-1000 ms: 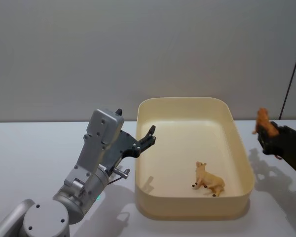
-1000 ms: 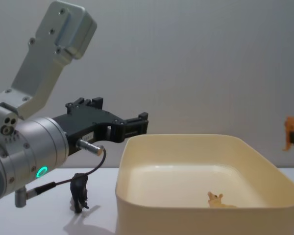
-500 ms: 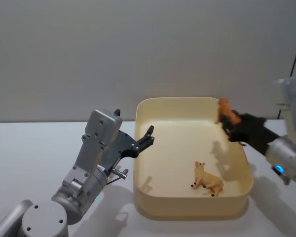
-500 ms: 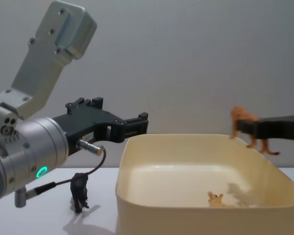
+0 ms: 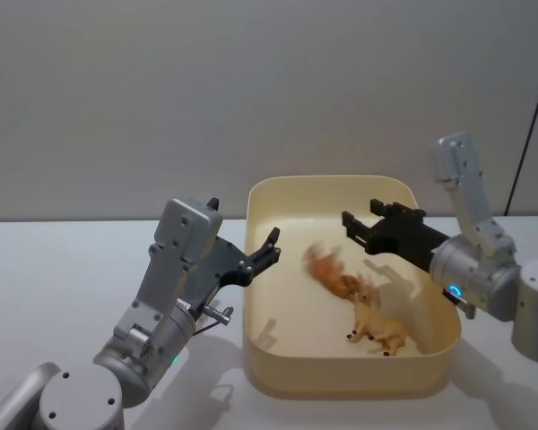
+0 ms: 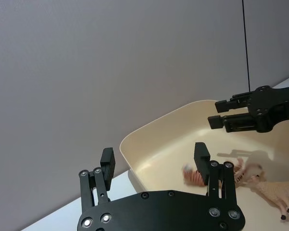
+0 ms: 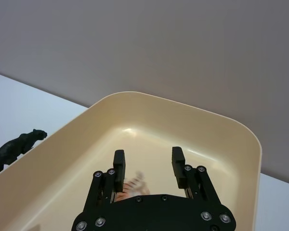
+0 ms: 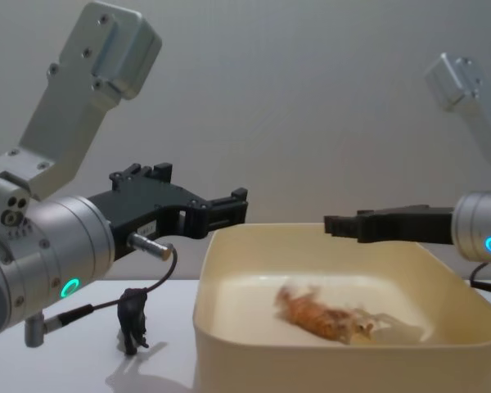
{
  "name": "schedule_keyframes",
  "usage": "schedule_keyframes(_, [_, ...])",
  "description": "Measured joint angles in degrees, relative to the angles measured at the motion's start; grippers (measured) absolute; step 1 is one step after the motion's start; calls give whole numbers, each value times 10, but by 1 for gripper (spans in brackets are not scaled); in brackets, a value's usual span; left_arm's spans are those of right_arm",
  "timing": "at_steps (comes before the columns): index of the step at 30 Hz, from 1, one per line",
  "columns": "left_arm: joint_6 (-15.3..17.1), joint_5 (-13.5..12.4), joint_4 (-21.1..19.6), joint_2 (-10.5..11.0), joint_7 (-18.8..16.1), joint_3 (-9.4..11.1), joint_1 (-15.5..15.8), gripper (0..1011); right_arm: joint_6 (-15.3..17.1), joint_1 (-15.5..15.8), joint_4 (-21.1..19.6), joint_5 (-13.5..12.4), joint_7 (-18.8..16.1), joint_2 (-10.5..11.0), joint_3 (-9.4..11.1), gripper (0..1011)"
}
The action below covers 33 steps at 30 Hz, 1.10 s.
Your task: Pick up the toy alternately with two hands and place it into the central storage box.
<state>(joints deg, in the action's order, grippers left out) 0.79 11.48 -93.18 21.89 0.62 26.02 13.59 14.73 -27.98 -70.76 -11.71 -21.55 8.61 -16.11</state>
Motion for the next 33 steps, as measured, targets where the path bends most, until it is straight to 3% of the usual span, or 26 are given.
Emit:
schedule_keyframes(9, [0, 0, 0, 0, 0, 0, 0, 1002, -3, -14, 21, 6, -9, -8, -5, 831])
schedule_keyframes(16, [0, 0, 0, 0, 0, 0, 0, 1001, -7, 0, -5, -6, 1, 3, 4, 1001])
schedule_keyframes(27, [0, 0, 0, 0, 0, 0, 0, 1001, -7, 45, -81, -42, 33, 37, 31, 1001])
schedule_keyframes(33, [1, 1, 0, 0, 0, 0, -1, 1001, -5, 58, -102, -52, 42, 46, 39, 1001])
